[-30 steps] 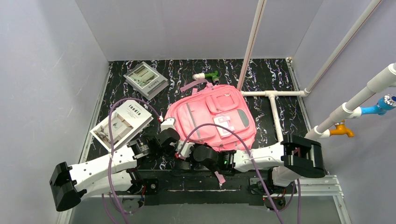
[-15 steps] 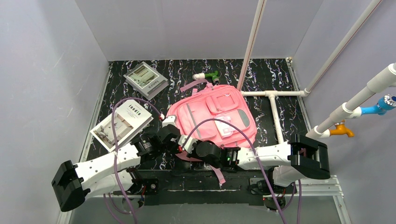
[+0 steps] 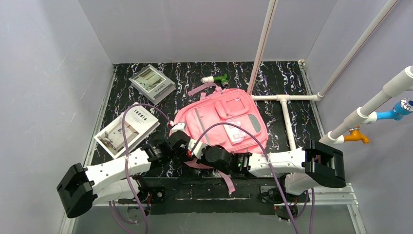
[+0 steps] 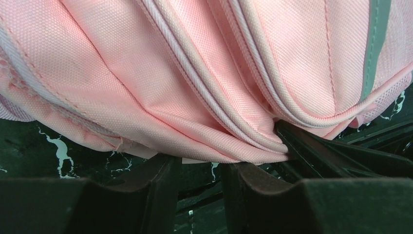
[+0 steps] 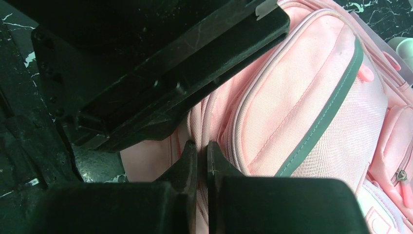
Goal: Pack the student bag
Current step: Unzip the student bag at the center of the board.
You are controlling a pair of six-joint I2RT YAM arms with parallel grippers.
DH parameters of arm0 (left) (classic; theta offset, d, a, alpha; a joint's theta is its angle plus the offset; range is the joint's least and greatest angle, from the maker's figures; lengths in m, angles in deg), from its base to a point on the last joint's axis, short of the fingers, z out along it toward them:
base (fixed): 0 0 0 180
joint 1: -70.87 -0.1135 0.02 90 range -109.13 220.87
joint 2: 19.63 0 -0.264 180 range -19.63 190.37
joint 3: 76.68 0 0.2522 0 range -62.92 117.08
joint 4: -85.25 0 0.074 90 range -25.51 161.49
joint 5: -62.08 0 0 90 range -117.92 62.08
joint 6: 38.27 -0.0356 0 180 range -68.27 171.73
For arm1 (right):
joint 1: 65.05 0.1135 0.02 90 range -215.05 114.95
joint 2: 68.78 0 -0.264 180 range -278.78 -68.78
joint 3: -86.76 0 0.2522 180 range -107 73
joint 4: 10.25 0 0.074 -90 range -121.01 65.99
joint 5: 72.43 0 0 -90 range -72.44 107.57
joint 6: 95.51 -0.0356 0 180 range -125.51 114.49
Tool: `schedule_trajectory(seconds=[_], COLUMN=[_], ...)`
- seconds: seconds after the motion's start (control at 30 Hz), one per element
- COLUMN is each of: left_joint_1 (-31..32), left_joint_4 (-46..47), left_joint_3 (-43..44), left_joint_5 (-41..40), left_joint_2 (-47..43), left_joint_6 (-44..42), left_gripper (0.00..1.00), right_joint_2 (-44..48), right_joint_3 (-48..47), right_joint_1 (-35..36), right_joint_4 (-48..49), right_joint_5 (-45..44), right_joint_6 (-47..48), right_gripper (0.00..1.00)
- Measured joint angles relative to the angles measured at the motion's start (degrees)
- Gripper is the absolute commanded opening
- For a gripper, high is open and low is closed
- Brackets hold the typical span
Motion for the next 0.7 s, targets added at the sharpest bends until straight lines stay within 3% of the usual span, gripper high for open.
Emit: schedule_trajectory(seconds=[0.23, 0.5, 0.7], left_joint_1=[-0.09, 0.22, 0.79], left_joint_4=[4.52, 7.78, 7.96], left_joint_3=[-1.57, -0.92, -0.79], left_joint_5=[0.20, -0.07, -2.67], left_joint_2=[2.14, 5.38, 5.55], left_joint_6=[2.84, 3.85, 4.57], left_gripper=[0.35, 0.06, 0.00], right_joint_2=[0.33, 0.79, 1.42], right_joint_3=[0.09, 0.87, 1.20], right_joint_1=[-0.37, -0.50, -0.50], right_joint_4=[-1.86, -2.40, -2.91], right_joint_5=[0.33, -1.53, -2.54], right_joint_6=[-2.08, -4.35, -4.48], right_gripper=[0.01, 0.01, 0.01])
